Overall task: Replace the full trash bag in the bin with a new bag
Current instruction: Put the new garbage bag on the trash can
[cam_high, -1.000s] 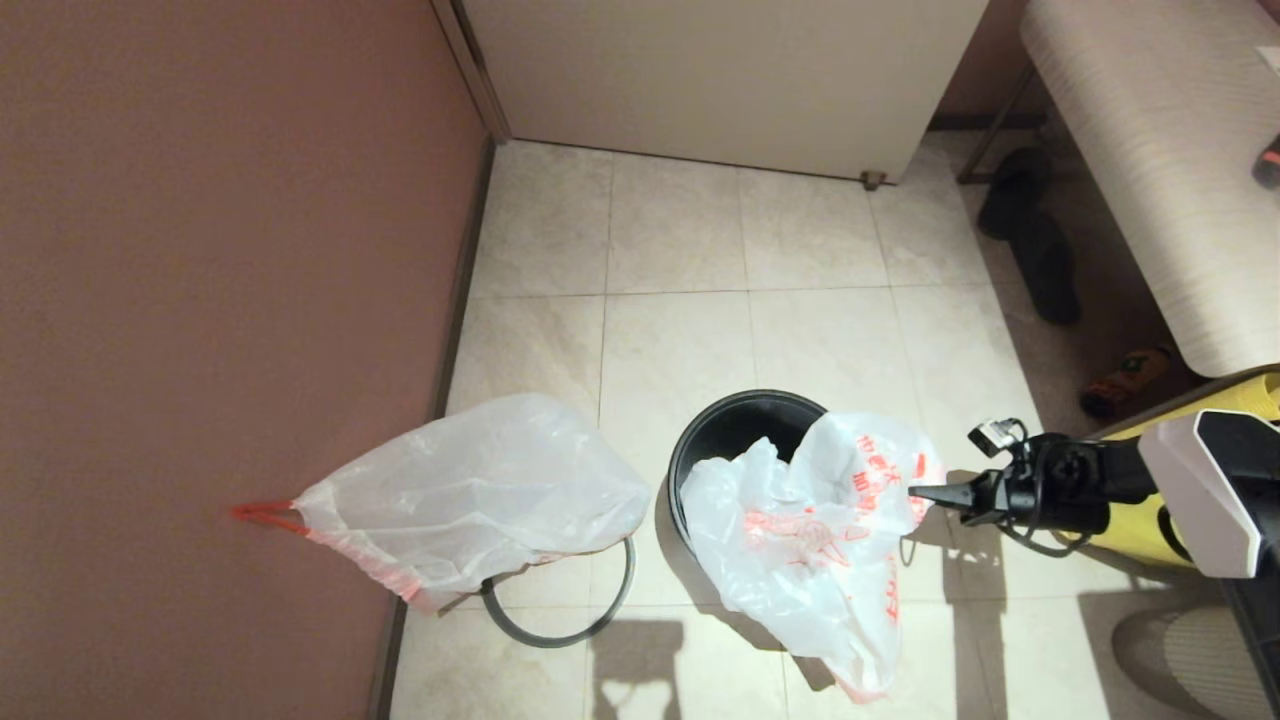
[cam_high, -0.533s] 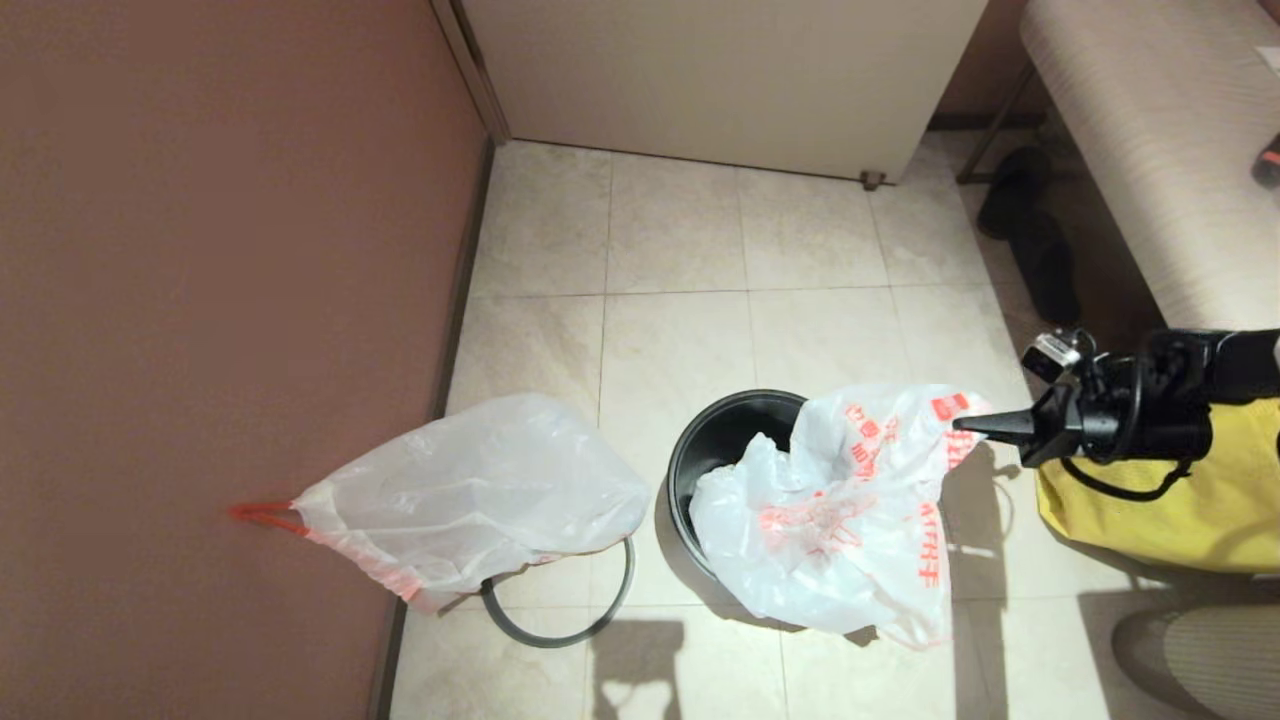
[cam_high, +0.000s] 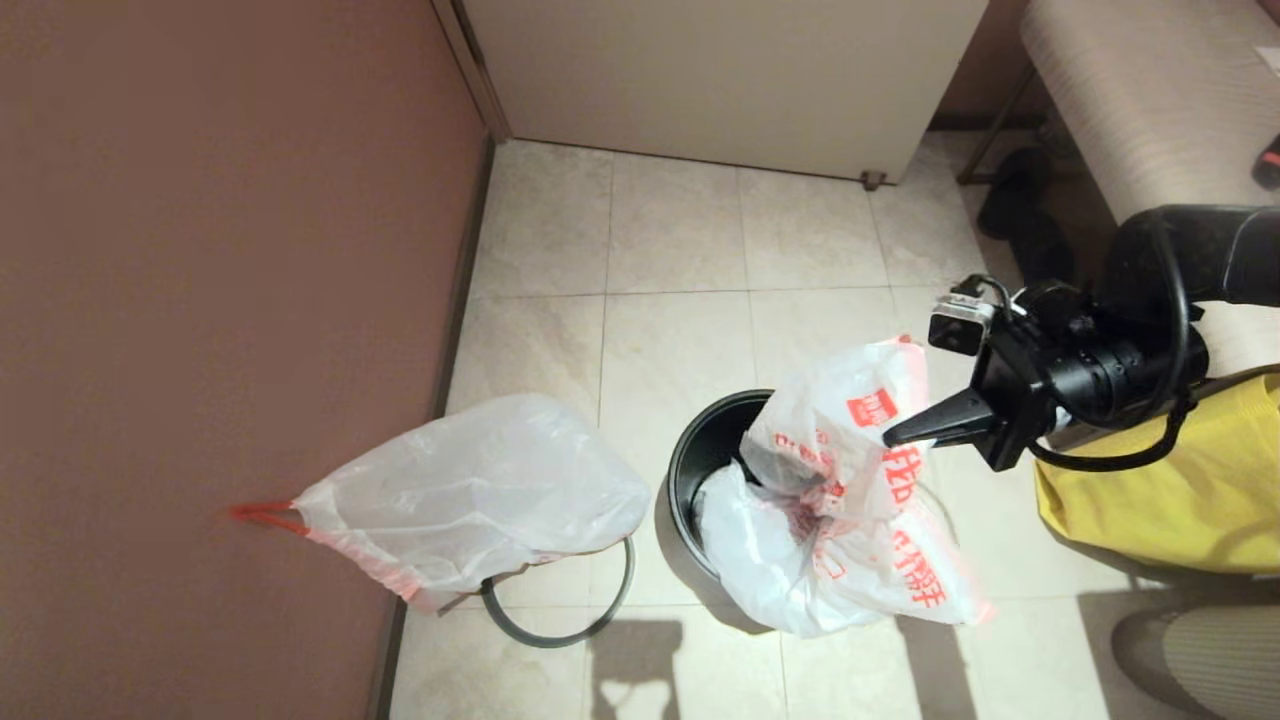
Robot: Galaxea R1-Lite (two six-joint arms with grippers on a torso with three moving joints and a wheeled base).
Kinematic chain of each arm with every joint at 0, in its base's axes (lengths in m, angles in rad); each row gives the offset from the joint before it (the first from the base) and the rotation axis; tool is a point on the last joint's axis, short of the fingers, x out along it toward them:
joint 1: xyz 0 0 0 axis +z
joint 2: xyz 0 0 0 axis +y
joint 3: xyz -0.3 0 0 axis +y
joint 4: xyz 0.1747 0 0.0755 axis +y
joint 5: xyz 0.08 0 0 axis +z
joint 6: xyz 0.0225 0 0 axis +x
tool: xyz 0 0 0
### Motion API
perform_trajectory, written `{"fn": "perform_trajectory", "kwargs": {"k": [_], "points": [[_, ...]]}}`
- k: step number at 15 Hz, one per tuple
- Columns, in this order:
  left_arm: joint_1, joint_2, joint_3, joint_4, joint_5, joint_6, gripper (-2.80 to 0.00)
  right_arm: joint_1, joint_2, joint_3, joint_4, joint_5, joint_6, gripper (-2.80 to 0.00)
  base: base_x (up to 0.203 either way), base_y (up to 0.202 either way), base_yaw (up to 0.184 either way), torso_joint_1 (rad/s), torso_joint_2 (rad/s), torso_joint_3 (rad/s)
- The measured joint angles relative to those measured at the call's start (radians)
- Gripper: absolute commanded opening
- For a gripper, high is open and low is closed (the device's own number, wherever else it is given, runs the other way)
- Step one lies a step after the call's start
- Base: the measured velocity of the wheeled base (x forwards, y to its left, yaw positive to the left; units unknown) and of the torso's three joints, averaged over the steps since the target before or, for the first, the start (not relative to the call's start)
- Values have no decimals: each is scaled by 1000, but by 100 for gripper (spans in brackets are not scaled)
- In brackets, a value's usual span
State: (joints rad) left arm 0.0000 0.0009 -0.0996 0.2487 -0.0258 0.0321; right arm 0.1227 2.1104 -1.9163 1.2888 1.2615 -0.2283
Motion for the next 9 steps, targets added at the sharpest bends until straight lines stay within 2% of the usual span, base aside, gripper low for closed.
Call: {"fn": "perform_trajectory", "kwargs": {"k": [3, 7, 9], "points": [[0, 0, 0, 0, 0, 0, -280, 61, -15, -47, -54, -129, 159, -280, 0, 0, 0, 0, 0, 0], [0, 0, 0, 0, 0, 0, -280, 165, -23, -55, -367, -482, 438, -280, 0, 0, 0, 0, 0, 0], [0, 0, 0, 0, 0, 0, -280, 246, -32, -54, -423, -575, 504, -280, 0, 0, 0, 0, 0, 0]]}}
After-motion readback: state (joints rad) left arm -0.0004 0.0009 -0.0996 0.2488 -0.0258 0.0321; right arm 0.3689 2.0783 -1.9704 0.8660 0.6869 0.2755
